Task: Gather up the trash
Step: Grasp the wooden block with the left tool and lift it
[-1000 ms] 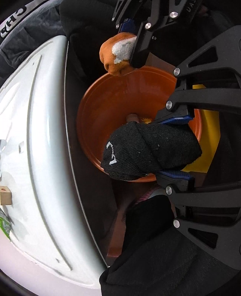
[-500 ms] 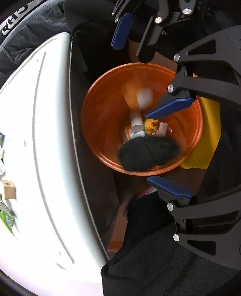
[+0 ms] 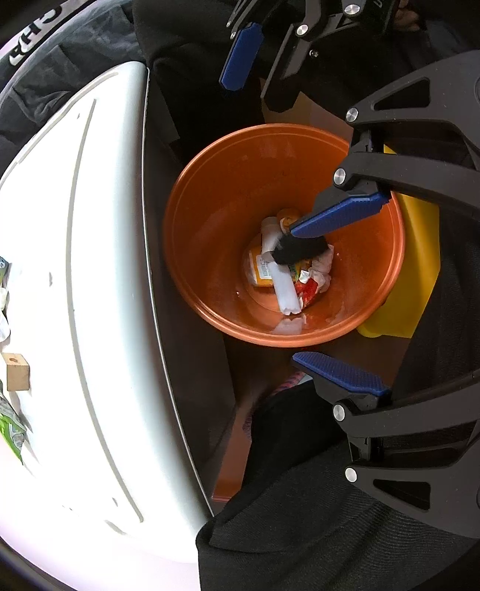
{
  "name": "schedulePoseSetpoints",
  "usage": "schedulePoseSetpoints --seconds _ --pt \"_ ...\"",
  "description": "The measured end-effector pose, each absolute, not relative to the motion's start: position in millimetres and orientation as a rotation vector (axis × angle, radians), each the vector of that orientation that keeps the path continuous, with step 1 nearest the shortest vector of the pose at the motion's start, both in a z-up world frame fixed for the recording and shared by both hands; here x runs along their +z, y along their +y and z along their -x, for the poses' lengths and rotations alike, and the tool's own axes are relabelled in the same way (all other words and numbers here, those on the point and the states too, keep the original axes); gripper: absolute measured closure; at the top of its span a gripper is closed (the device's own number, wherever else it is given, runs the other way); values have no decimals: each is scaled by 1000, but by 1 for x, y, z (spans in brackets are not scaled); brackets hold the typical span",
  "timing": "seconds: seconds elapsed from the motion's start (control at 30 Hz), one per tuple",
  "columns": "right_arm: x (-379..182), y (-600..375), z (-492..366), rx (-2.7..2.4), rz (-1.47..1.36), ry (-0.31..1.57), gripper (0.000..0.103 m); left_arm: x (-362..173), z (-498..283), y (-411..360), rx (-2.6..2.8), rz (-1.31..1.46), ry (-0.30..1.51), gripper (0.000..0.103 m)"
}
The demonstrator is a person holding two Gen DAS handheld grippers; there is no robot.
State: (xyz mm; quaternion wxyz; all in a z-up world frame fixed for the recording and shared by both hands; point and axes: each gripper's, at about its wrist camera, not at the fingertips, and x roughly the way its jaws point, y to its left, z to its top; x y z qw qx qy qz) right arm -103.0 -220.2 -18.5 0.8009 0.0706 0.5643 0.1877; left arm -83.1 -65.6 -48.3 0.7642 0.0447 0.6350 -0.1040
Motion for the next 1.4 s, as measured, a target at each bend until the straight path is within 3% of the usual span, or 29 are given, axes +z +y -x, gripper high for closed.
schedulePoseSetpoints --seconds 0.37,0.7,1.4 --pt "9 -242 66 349 -186 1108 21 -11 40 -42 -157 -19 1252 34" --pt "31 -260 17 311 -197 1015 16 11 -73 -34 -122 -23 1097 31" --pt "-7 -268 -16 300 -275 1060 14 -47 -186 -45 -24 -73 984 31"
